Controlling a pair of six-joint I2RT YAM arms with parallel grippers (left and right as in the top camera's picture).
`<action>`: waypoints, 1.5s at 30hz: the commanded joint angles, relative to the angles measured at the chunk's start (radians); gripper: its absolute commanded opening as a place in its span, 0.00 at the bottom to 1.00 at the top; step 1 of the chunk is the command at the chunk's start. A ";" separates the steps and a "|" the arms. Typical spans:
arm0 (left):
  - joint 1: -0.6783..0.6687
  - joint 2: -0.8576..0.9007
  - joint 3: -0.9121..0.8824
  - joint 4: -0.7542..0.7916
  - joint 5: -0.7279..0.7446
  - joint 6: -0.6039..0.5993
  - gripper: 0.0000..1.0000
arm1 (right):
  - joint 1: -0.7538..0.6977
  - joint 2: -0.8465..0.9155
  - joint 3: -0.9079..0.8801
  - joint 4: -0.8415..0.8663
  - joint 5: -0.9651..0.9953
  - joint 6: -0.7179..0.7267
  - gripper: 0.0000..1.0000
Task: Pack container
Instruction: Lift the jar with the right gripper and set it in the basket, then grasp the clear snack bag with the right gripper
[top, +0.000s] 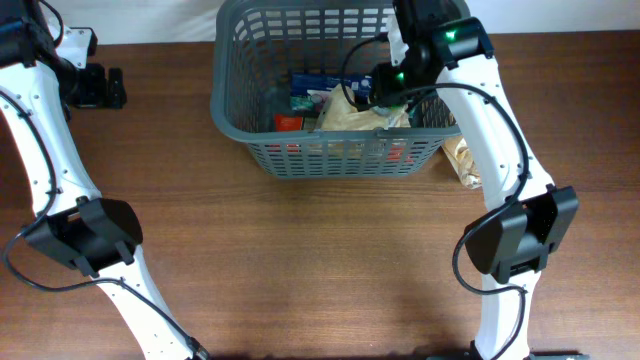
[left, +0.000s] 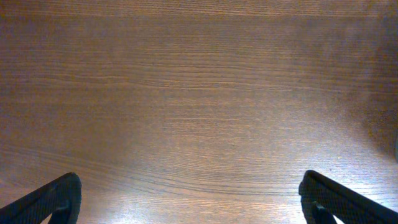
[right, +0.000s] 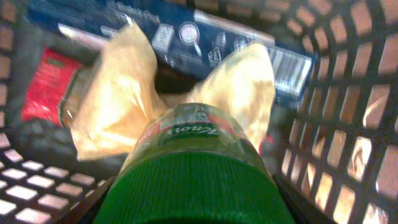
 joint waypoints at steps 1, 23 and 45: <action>0.005 0.000 0.001 0.000 0.005 -0.010 0.99 | 0.003 -0.021 0.018 -0.031 0.070 0.014 0.04; 0.005 0.000 0.001 0.000 0.004 -0.010 0.99 | -0.132 -0.250 0.266 -0.046 0.228 0.109 0.98; 0.005 0.000 0.001 0.000 0.004 -0.010 0.99 | -0.546 -0.080 -0.410 0.072 -0.221 -0.082 0.91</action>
